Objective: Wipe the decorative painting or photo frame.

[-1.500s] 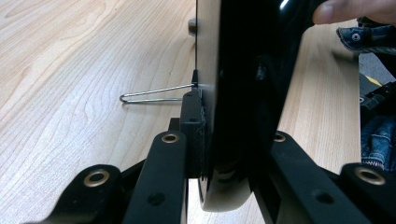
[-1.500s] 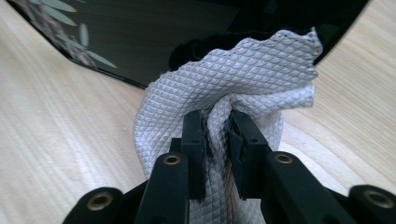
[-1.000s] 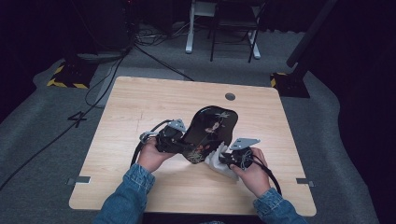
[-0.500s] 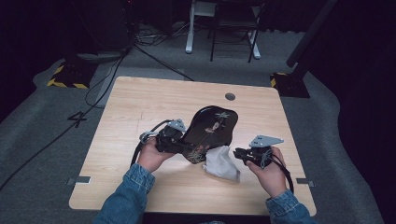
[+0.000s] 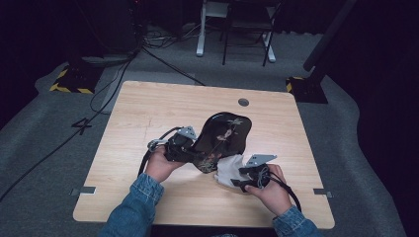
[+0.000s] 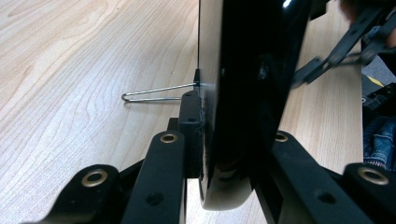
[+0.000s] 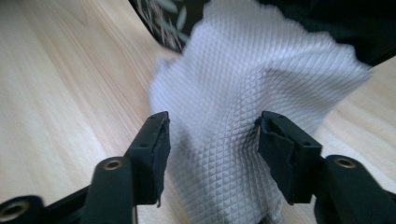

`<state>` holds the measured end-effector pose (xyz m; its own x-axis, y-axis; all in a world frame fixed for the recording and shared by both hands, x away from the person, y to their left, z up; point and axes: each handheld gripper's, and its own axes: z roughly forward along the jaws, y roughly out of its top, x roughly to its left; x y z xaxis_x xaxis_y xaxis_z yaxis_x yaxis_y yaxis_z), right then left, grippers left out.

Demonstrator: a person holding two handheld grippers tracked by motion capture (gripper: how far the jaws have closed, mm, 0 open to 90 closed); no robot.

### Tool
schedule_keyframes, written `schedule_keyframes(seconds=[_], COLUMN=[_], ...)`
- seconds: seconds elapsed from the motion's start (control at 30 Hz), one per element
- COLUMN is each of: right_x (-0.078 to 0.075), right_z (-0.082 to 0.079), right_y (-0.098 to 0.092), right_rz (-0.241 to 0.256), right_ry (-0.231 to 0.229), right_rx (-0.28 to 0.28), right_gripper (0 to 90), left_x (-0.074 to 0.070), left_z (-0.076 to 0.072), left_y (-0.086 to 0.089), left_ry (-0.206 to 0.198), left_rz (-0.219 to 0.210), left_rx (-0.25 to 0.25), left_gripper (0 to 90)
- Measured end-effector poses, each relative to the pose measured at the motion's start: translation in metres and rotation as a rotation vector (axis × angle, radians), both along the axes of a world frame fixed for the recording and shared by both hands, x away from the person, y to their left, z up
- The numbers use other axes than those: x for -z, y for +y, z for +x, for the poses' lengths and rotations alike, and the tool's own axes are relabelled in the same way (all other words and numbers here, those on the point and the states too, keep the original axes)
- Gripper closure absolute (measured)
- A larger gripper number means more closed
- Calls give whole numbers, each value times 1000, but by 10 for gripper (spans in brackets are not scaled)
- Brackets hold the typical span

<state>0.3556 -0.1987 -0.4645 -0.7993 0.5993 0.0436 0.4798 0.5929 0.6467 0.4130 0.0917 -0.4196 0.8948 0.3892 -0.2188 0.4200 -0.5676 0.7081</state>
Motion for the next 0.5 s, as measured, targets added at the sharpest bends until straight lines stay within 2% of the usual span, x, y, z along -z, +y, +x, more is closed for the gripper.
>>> schedule_keyframes(seconds=[0.13, 0.23, 0.5], right_x=[13, 16, 17], right_z=[4, 5, 3], right_y=[6, 9, 10], right_rz=[-46, -64, -91], right_ry=[10, -2, -38], right_rx=[-6, -4, 20], right_gripper=[412, 423, 564], left_x=[0, 0, 0], left_z=[0, 1, 0], left_y=[0, 0, -1], left_ry=[3, 3, 0], left_rz=[2, 2, 5], left_rx=[3, 3, 0], left_gripper=[780, 780, 774])
